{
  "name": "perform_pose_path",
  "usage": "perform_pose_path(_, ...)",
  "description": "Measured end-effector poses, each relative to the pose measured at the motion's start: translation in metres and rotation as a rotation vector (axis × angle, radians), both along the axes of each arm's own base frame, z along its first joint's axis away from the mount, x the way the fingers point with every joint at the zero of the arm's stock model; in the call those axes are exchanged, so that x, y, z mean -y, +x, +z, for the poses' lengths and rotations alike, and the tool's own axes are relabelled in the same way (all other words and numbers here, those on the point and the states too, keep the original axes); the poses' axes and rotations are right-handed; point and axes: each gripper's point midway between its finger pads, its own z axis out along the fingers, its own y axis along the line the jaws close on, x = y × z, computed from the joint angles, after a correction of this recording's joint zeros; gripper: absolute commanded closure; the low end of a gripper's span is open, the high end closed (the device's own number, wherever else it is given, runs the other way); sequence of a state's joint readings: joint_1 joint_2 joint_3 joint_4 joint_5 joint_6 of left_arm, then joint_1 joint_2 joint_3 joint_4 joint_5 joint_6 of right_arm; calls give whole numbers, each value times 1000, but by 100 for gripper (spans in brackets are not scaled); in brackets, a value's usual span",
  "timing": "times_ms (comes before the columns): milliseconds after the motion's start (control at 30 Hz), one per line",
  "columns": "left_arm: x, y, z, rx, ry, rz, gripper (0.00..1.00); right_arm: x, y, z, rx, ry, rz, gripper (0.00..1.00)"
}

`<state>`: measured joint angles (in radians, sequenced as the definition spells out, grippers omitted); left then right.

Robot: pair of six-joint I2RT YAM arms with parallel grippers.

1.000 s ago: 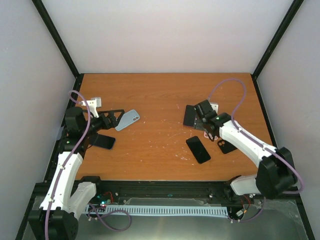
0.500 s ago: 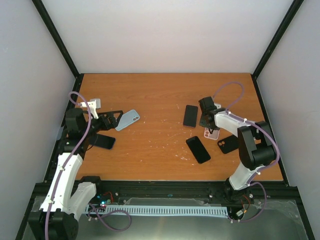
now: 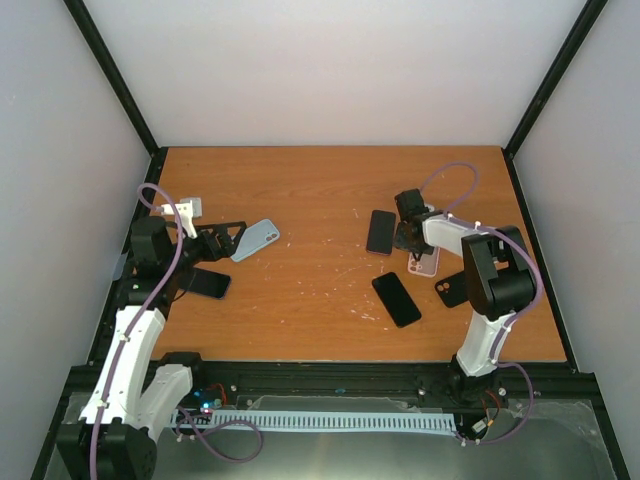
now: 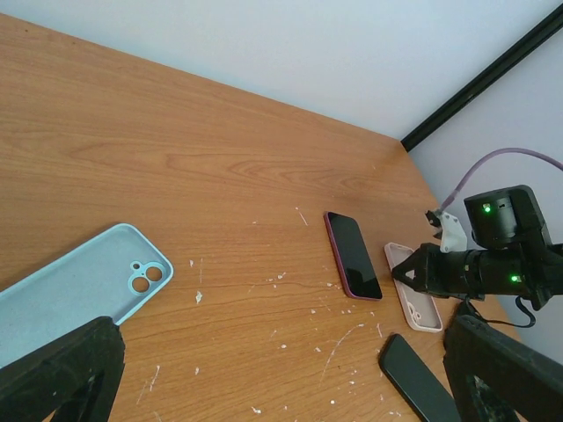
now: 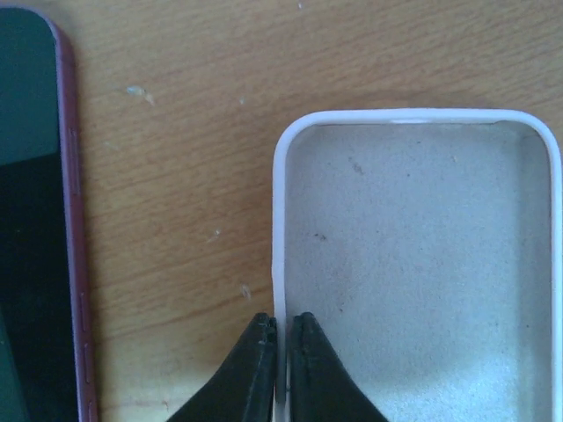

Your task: Put the phone into the phone case

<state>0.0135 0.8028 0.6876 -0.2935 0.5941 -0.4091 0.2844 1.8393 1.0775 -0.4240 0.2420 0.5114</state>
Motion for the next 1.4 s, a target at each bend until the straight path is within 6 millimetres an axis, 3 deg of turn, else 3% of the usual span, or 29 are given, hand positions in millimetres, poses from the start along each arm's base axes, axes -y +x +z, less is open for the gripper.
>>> perform_pose_path(233, -2, 2, -2, -7, 6, 14, 1, -2, -8, 6, -22, -5, 41, 97)
perform_pose_path(367, -7, 5, -12, -41, 20, 45, 1, -15, -17, 35, 18, 8, 100, 97)
perform_pose_path(500, -12, 6, -17, -61, 34, 73, 1, -59, -27, 75, 106, 76, 238, 97)
perform_pose_path(633, -13, 5, -18, -67, 37, 80, 0, -111, -48, 88, 126, 138, 388, 97)
perform_pose_path(867, -14, 5, -17, -60, 40, 86, 1, -183, -99, 68, 46, 183, 598, 96)
perform_pose_path(1100, -14, 5, -17, -60, 41, 87, 1, -230, -132, 18, -85, 160, 684, 94)
perform_pose_path(1233, -13, 5, -17, -61, 36, 77, 1, -248, -138, 3, -108, 141, 685, 81)
perform_pose_path(1300, -10, 4, -16, -62, 30, 63, 1, -249, -139, 3, -103, 137, 681, 75)
perform_pose_path(1400, -9, 3, -15, -56, 26, 54, 1, -247, -137, 11, -81, 123, 677, 57)
